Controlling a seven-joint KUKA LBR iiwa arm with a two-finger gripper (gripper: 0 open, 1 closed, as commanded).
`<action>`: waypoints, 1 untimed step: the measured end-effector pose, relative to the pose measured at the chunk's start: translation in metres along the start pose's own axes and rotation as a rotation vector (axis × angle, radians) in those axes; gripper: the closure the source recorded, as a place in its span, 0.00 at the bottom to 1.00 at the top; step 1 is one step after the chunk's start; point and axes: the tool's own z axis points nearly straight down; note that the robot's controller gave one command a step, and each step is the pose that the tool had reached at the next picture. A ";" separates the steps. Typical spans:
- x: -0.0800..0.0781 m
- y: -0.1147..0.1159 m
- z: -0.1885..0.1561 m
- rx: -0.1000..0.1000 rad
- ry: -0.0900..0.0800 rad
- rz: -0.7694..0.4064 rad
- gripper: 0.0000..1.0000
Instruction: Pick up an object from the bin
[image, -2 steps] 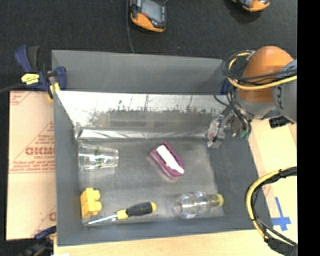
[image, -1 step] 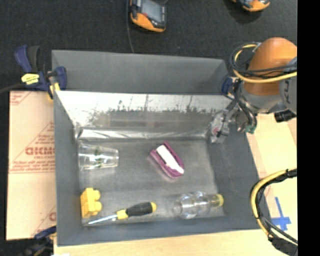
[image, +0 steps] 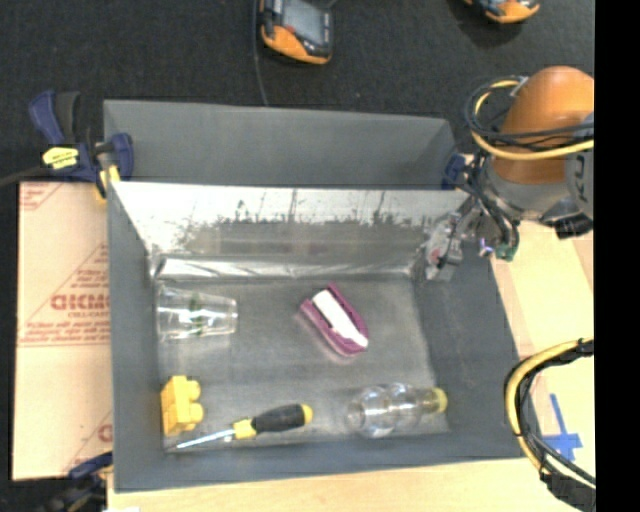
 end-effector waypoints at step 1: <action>-0.001 0.000 -0.006 0.000 -0.005 0.000 1.00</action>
Offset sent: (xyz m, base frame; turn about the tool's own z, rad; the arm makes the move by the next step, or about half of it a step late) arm 0.0005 -0.0002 0.0076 -0.0002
